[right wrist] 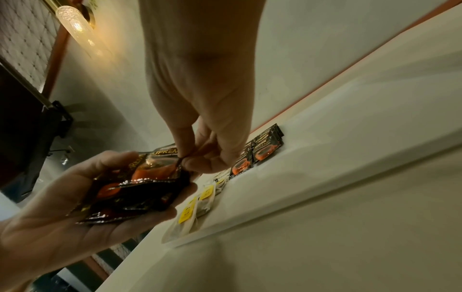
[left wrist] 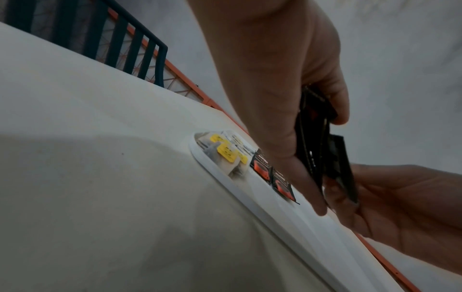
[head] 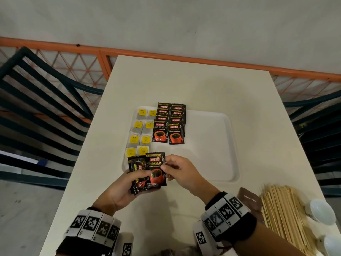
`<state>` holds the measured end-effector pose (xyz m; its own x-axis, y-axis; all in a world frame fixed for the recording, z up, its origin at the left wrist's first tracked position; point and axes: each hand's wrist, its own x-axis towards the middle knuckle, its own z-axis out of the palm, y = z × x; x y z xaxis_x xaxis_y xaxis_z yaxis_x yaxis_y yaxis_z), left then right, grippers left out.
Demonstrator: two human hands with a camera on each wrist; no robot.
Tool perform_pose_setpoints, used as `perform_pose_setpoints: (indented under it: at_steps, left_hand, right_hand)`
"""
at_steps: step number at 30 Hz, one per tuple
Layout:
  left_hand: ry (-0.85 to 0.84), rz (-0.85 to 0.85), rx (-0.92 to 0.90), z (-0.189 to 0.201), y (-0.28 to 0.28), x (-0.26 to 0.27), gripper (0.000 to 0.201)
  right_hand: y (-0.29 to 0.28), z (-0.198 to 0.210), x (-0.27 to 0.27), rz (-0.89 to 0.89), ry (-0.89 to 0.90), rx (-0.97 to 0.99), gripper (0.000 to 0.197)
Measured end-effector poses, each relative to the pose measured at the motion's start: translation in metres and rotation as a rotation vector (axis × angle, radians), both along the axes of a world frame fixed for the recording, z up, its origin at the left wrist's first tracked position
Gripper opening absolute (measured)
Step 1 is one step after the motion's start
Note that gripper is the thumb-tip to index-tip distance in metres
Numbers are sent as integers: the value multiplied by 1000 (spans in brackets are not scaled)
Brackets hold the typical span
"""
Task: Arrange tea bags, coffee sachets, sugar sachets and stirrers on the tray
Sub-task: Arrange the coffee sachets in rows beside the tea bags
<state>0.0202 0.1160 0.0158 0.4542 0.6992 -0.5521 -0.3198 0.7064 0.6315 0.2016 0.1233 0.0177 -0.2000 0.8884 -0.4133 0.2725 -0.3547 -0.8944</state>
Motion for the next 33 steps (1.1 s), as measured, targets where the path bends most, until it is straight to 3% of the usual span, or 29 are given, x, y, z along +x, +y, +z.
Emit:
perform_pose_setpoints:
  at_steps: [4,7,10,12,15,16,24,33]
  left_hand:
    - [-37,60,-50,-6,3,-3,72]
    - [-51,150,-43,-11,3,-7,47]
    - [-23,217,-32,-12,5,-11,52]
    - [22,258,-41,-14,8,-15,69]
    - [69,352,-47,-18,12,-22,36]
    - [76,369,-49,-18,13,-25,35]
    - [63,382,-41,-18,10,-31,41]
    - [20,372,-27,-16,11,-29,43]
  right_hand:
    - [9,-5,-3,-27,-10,4,23]
    - [18,-10,0,-123,21,-26,17]
    - [27,-14,4,-151,14,-41,10]
    - [34,-15,6,-177,21,-51,4]
    - [47,-18,9,-243,33,-83,2]
    - [52,-20,10,-251,9,-84,6]
    - [87,-33,5,-183,-308,26,17]
    - [101,-39,-7,-202,-436,127,20]
